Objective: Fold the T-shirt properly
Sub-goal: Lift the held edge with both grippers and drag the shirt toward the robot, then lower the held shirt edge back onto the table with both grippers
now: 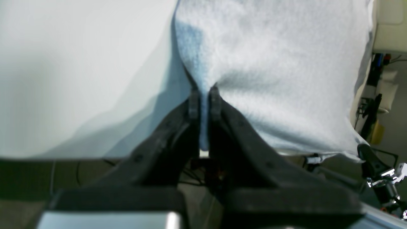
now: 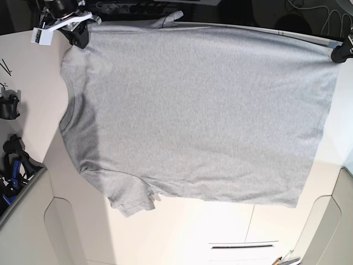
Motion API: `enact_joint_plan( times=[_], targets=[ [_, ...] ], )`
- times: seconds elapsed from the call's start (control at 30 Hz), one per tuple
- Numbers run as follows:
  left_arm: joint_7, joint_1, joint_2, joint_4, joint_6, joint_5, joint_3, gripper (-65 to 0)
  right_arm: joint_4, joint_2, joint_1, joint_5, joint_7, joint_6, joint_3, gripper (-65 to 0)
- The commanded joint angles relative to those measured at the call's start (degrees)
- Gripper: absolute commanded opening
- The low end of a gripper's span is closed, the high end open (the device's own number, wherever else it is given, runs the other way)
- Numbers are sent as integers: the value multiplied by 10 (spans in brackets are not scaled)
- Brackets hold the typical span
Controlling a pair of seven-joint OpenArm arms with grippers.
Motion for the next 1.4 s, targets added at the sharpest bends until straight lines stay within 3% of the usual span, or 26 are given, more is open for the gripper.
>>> enact_joint_plan(
  times=[0.0,0.2,0.53,0.93,1.1,1.37],
  targets=[
    [-7,6,-12,8,-5,-11,-7,-650,14,3,-10,3,13,0,7,-650],
    [18,10,-12,8,-5,-11,-7,-650,18,3,-40,3,1,0,8,-650],
    [12,52,-12,43,-5,-11,-7,-650,18,3,-69,8,-3,2,8,-650],
    [-9,-24,-12,92,-5,-11,-5,-650,14,4,52,15,-4,2,7,-650],
    [-35,-53,-12,92,-5,-9,5,-650,-11,26,93,-16,-2,2,-18,-650],
    [-67,-92,-12,92,-5,59,63,-650,-79,48,174,-55,7,2,-50,-650]
  ],
)
